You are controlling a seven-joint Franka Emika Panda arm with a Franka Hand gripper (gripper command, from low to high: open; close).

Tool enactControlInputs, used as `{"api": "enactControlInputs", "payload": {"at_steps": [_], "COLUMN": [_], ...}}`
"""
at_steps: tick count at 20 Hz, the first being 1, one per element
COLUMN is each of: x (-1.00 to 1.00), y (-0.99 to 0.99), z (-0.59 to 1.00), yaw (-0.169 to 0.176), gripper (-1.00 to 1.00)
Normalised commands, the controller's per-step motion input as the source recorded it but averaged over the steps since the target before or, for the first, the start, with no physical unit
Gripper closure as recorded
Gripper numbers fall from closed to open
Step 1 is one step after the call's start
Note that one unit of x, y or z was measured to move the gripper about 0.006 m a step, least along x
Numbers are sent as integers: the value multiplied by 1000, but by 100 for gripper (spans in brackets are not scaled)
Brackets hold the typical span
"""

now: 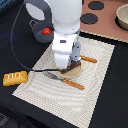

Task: Interact with the objects in diverse but meaningful ways.

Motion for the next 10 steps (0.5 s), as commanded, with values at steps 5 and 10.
{"api": "enactControlInputs", "payload": {"at_steps": [5, 10], "x": [-243, -342], "y": [149, 202], "z": [-326, -260], "yaw": [36, 46], "gripper": [-100, -100]}}
